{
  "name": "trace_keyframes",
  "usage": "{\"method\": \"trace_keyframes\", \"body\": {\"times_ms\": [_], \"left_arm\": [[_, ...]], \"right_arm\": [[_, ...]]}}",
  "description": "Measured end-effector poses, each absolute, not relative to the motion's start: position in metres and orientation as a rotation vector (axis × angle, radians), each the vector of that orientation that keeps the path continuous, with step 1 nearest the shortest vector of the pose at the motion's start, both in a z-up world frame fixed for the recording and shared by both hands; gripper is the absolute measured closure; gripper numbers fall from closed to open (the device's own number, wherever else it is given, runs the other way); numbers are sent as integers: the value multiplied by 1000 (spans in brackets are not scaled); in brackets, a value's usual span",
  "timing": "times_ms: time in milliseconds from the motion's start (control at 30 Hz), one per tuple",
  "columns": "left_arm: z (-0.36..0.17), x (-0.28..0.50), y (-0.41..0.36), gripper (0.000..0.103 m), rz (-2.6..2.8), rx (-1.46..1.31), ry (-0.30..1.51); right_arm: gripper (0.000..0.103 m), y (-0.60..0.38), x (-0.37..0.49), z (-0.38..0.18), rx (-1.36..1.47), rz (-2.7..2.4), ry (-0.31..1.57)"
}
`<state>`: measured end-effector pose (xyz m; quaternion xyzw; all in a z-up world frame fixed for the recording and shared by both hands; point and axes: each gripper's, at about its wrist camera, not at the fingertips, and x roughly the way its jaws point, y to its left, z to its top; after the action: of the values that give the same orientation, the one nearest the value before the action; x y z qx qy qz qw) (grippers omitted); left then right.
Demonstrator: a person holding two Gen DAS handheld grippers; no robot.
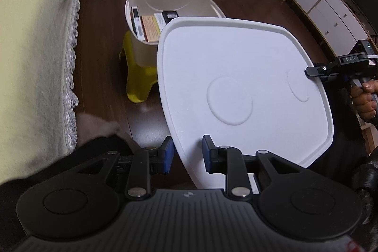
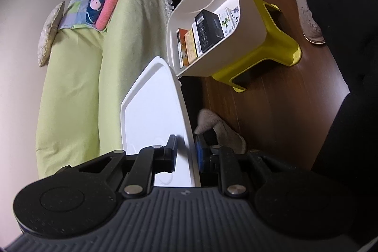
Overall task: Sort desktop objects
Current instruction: 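Carry the white lid with both grippers over the white bin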
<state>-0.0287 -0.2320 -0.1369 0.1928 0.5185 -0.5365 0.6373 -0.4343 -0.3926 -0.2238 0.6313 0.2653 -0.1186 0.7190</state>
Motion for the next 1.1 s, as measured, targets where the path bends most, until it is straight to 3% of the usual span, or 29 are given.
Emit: {"method": "trace_keyframes", "body": {"times_ms": [1100], "left_arm": [[-195,-29,-254,73,-1178,431,1306]], "right_arm": [[87,-424,-419,-279,1422,-296,716]]}}
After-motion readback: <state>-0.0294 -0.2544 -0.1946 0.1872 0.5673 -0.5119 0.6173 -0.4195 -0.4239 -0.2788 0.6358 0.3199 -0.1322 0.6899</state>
